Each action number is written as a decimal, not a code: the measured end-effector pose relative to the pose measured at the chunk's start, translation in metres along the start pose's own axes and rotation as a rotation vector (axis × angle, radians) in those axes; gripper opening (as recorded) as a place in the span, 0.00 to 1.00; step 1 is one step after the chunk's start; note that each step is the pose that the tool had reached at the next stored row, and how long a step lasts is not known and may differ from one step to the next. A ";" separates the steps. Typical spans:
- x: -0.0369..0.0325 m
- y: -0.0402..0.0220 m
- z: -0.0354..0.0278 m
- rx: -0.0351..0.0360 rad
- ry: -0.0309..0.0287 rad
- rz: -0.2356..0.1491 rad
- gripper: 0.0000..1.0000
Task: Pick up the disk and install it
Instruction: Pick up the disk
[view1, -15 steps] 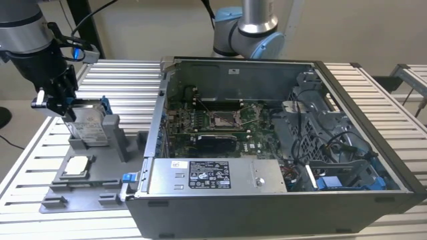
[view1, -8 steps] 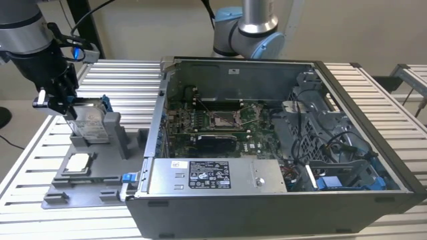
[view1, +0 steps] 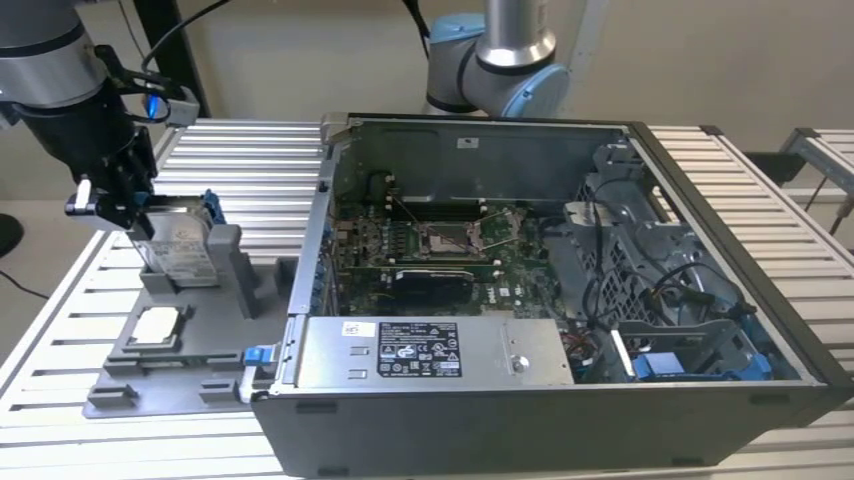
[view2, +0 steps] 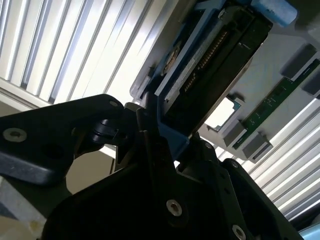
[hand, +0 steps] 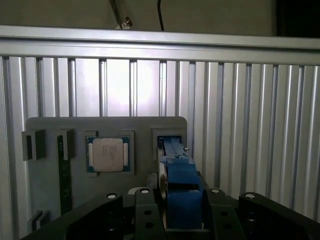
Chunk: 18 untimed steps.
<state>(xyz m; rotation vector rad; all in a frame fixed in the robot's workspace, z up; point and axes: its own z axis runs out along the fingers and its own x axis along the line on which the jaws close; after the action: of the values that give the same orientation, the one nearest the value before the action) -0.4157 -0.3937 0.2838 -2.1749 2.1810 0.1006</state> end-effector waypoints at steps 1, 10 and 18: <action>0.0000 0.0000 0.0000 0.0000 0.0000 0.000 0.00; -0.0003 -0.0001 -0.0003 0.0001 -0.0001 0.000 0.00; -0.0011 0.0001 -0.0100 0.0001 -0.0001 0.000 0.00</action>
<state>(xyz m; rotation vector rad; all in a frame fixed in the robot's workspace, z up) -0.4158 -0.3934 0.2938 -2.1748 2.1810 0.1006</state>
